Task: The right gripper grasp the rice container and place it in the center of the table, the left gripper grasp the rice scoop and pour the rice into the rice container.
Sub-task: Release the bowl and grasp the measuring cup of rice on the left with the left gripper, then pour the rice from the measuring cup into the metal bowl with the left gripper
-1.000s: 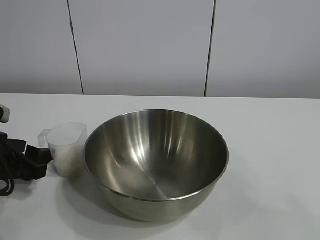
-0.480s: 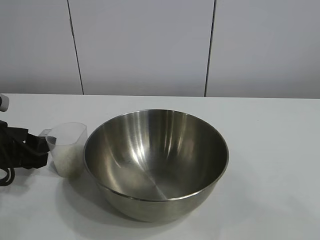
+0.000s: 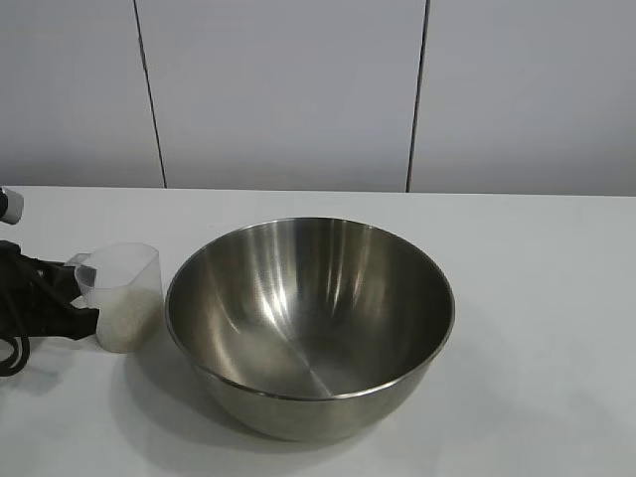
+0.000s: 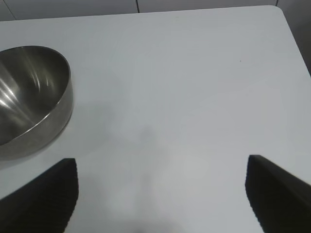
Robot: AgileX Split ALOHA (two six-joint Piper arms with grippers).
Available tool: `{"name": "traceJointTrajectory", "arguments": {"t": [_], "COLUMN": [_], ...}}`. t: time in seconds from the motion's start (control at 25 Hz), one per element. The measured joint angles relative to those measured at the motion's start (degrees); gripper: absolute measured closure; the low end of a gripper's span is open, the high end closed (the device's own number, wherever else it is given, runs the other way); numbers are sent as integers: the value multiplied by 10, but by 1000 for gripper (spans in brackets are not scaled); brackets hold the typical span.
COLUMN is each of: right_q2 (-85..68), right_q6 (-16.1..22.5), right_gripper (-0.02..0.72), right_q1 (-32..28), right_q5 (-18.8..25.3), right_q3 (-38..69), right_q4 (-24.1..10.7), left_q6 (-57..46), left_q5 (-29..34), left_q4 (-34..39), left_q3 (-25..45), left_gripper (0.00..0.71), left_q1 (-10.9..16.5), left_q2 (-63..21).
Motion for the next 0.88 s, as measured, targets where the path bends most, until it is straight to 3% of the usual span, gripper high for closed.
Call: {"name": "traceJointTrajectory", "arguments": {"t": [0.24,0.6,0.76,0.88], "right_q2": [0,0,0,0], "right_q6": [0,0,0,0], "right_gripper": [64,64,64,64], "right_q1": [0,0,0,0], "right_q5": [0,0,0,-1], "right_q3": [0,0,0,0], "right_q4": [0,0,0,0], "left_q6": [2,58,72,87], "left_q5": [2,13,100,201], "left_q4": [3,7,58,89], "left_q3": [0,-15,-60,-110], "left_gripper": [702,702,702,702], "left_q1": [0,0,-3,-33], "left_q2": [-13,-131,-199,-241]}}
